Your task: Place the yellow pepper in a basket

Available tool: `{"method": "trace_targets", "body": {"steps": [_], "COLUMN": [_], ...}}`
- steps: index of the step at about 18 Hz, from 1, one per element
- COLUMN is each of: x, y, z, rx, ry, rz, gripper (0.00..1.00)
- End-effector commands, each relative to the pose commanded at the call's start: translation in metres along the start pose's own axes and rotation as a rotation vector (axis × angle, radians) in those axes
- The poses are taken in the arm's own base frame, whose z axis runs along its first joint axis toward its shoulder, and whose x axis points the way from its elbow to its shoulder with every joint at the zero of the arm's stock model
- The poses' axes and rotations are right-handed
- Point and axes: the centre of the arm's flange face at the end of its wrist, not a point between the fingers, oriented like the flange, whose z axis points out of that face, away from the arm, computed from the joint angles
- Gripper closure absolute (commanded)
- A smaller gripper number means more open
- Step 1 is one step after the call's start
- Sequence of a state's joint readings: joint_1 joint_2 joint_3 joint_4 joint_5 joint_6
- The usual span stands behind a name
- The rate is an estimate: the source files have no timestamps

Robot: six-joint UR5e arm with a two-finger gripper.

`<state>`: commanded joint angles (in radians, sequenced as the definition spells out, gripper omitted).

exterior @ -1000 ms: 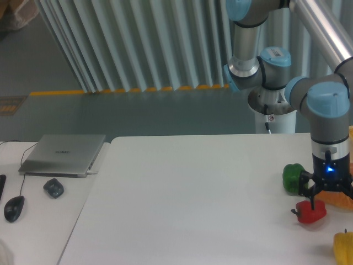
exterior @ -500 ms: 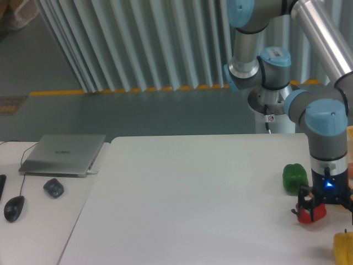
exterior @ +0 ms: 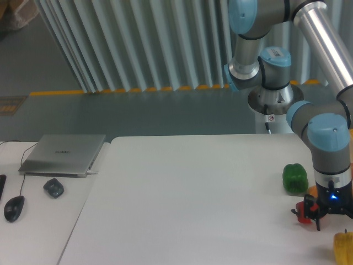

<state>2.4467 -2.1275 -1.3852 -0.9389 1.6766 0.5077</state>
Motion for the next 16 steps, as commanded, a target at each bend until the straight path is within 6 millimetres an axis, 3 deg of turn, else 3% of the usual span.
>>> {"method": "trace_targets", "body": {"steps": [8, 13, 16], "x": [-0.013, -0.014, -0.013], "y": [-0.007, -0.007, -0.007], "z": [0.011, 0.027, 0.027], "rx": [-0.007, -0.025, -0.025], "ry": [-0.029, -0.052, -0.052], "rz": [-0.010, -0.011, -0.011], "gripper": [0.00, 0.00, 0.00]}}
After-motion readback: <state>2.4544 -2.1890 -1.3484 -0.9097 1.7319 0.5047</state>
